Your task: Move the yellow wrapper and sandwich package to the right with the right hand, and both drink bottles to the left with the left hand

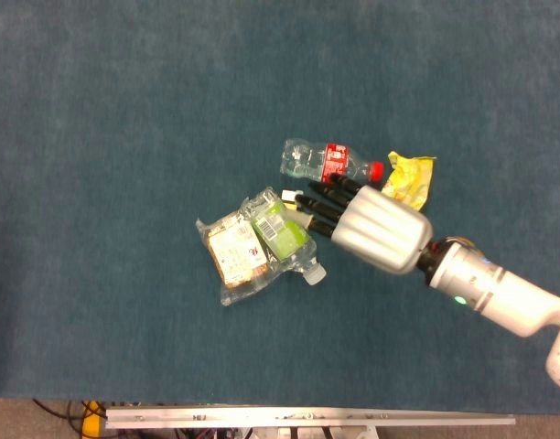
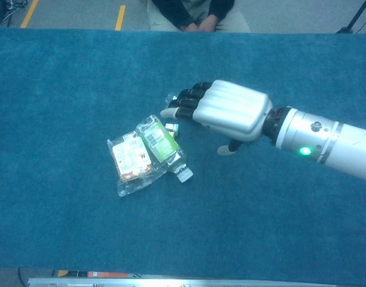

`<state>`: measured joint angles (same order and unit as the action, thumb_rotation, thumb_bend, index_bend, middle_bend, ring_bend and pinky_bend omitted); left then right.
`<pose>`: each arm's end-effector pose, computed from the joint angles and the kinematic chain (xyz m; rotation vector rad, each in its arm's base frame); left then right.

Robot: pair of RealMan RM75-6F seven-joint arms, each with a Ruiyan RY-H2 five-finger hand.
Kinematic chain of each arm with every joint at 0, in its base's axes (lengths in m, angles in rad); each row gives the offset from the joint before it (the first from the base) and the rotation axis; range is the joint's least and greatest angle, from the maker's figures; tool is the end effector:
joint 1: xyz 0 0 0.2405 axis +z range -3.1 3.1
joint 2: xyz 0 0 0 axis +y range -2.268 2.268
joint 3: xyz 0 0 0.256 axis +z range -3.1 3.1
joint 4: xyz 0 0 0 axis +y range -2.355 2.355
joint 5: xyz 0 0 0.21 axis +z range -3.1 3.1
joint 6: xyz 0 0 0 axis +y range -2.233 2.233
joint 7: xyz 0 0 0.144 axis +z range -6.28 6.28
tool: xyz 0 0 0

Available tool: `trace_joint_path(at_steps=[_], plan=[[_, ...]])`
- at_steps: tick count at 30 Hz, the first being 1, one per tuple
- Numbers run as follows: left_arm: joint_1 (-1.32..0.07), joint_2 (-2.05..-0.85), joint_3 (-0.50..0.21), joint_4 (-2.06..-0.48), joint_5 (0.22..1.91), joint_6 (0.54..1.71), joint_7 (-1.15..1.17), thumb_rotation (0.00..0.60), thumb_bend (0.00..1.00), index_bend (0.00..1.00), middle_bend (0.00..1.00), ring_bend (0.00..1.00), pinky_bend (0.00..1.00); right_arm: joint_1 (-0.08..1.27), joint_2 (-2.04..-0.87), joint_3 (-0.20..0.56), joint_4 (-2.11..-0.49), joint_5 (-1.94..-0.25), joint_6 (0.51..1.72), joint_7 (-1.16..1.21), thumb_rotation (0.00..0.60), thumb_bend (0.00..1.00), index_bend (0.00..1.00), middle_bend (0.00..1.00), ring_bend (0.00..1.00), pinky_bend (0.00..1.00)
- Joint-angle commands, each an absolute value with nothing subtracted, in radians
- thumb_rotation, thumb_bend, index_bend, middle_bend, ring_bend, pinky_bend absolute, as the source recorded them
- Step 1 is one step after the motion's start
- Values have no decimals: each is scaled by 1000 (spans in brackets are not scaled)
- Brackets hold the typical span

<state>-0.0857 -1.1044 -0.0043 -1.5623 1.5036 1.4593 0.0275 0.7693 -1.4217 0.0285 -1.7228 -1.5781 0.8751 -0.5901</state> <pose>-0.3267 0.1724 0.1595 -1.4500 -0.8809 -0.7941 -0.0975 -0.2601 -0.0205 2.4040 -0.2425 0.9060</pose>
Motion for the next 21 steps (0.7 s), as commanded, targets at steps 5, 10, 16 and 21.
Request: trace_joint_path(at_steps=[5,10,16,21], plan=[[-79,-1106,-2,-1550,1503,1463,12,600,394,316,238,164,136,772,-1468,70,-1693,-1467,862,-636,600,0,0,148,123,204],[-76,-1108,-1,-1538,1507,1466,-3,600,394,316,239,164,136,786,-1517,127,-1669,-1289,849,-715,600,0,0,148,123,223],[-69,-1109,3,-1524,1512,1473,-21,600,394,317,240,164,136,844,-1575,181,-1646,-1030,850,-847,600,0,0,152,123,236],[-59,-1110,8,-1514,1516,1483,-36,600,394,318,241,164,136,909,-1624,204,-1607,-873,864,-911,600,0,0,159,122,238]])
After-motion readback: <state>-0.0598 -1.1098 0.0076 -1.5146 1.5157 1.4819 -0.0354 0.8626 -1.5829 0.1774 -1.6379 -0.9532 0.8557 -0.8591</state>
